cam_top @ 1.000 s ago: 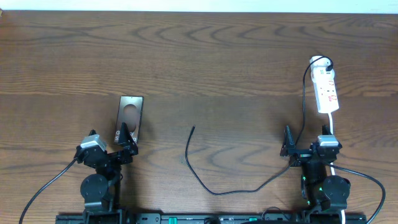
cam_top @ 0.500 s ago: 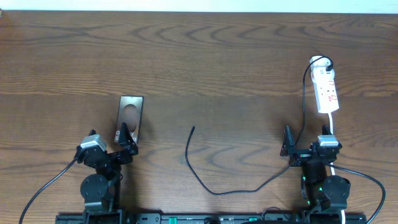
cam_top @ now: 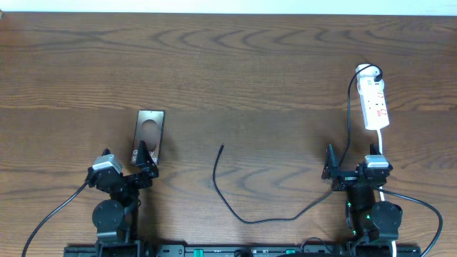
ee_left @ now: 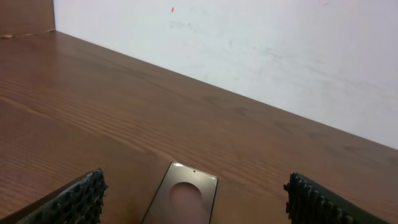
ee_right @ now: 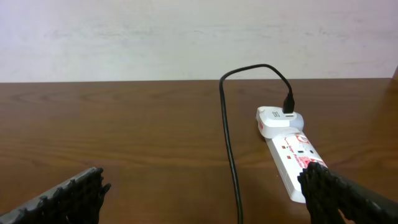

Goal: Plug charger to phone and switch on socket

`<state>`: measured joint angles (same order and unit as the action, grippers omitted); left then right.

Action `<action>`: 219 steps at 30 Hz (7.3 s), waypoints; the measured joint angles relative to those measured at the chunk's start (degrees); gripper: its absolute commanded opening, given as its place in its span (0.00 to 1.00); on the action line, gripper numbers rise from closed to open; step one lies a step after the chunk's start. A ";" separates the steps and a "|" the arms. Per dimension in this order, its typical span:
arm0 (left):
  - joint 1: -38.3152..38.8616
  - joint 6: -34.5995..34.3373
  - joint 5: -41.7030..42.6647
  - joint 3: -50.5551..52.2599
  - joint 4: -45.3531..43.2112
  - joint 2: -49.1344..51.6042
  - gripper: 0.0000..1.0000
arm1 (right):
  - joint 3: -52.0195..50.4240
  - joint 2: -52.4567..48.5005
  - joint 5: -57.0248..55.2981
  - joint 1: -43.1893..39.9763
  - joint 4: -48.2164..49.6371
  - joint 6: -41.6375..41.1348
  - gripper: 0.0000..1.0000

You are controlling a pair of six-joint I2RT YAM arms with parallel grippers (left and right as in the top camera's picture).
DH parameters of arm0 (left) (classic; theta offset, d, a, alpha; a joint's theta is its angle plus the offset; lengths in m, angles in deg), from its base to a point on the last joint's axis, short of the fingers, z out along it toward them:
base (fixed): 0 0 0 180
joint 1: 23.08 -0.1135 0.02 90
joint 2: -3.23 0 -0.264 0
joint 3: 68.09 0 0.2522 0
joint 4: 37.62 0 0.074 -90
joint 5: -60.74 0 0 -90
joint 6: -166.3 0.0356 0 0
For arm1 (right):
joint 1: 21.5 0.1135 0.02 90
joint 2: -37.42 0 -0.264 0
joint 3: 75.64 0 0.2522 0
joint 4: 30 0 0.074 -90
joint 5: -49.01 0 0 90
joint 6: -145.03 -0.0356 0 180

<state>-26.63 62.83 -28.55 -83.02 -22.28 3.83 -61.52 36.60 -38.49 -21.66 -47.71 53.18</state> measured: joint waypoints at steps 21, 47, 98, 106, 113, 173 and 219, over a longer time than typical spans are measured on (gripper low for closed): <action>0.00 2.60 0.44 -21.59 7.26 14.32 0.91 | 0.00 0.00 0.00 0.00 -0.07 0.00 0.99; 0.00 10.78 3.41 -79.65 56.76 93.70 0.99 | 0.00 0.11 -0.70 0.00 -0.07 0.02 0.99; 0.85 18.29 3.45 -62.18 39.32 99.67 0.98 | 0.00 0.11 -0.76 0.00 -0.09 0.02 0.99; 1.51 18.51 3.45 -62.18 37.79 103.69 0.98 | 0.00 0.11 -0.76 0.00 -0.09 0.02 0.99; 1.51 18.51 3.45 -62.18 36.39 103.89 0.98 | 0.00 0.11 -0.79 0.00 -0.09 0.02 0.99; 1.64 25.33 3.21 -62.18 36.52 106.07 0.96 | 0.00 0.11 -0.79 0.00 -0.07 0.02 0.99; 1.64 25.55 3.02 -62.18 37.03 106.07 0.81 | 0.00 0.11 -0.79 0.00 -0.09 0.02 0.99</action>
<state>-25.00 88.38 -25.53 -145.21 14.75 109.90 -61.52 36.71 -39.27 -21.66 -47.79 53.20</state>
